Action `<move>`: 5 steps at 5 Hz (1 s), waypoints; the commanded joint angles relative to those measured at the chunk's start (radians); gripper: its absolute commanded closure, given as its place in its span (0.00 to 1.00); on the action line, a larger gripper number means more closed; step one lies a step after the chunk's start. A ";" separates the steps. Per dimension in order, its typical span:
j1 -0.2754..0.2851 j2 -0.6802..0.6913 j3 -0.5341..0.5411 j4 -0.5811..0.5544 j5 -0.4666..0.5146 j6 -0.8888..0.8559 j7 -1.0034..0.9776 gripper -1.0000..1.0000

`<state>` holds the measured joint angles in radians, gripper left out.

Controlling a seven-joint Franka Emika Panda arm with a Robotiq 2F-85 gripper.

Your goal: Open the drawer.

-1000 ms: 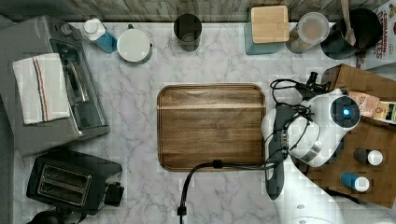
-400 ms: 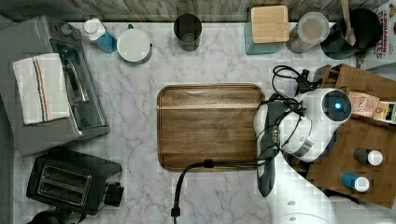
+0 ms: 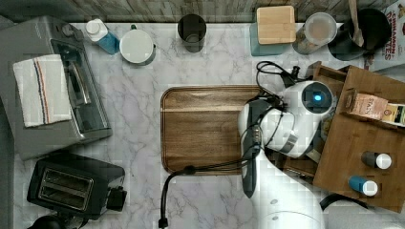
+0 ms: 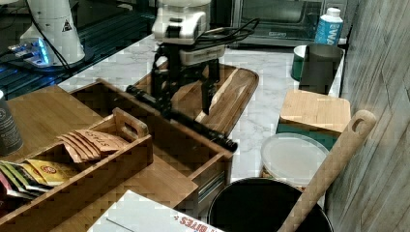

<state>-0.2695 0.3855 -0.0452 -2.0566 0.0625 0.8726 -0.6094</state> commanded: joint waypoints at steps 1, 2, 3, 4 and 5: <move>0.255 -0.125 0.127 -0.081 0.025 0.083 0.278 0.00; 0.275 -0.133 0.132 -0.100 0.036 0.109 0.286 0.00; 0.239 -0.134 0.179 -0.118 0.102 0.147 0.201 0.00; 0.215 -0.143 0.211 -0.111 0.161 0.122 0.133 0.00; 0.224 -0.143 0.203 -0.111 0.165 0.121 0.130 0.00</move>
<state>-0.1655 0.3384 0.0015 -2.1426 0.1622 1.0176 -0.4441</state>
